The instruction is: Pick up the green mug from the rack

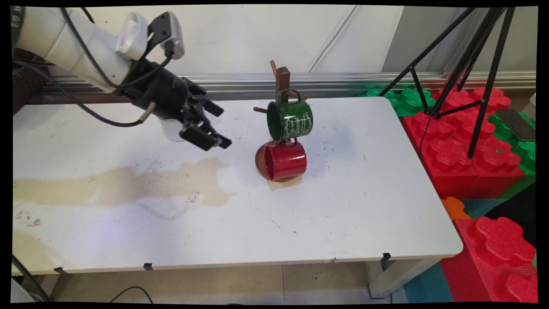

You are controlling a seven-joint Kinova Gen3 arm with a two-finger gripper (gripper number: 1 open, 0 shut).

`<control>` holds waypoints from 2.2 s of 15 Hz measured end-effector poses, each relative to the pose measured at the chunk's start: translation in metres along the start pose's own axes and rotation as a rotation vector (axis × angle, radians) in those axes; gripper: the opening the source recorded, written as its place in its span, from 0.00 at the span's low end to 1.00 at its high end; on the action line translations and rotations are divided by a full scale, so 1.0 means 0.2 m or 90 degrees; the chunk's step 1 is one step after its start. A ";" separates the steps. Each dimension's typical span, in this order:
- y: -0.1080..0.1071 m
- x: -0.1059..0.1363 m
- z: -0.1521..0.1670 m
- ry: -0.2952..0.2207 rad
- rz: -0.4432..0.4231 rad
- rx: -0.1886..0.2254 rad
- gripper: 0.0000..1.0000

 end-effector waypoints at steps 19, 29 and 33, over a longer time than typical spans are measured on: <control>0.19 0.17 0.28 0.104 -0.185 0.017 1.00; 0.23 0.20 0.44 0.135 -0.256 0.026 1.00; 0.24 0.21 0.49 0.143 -0.276 0.028 1.00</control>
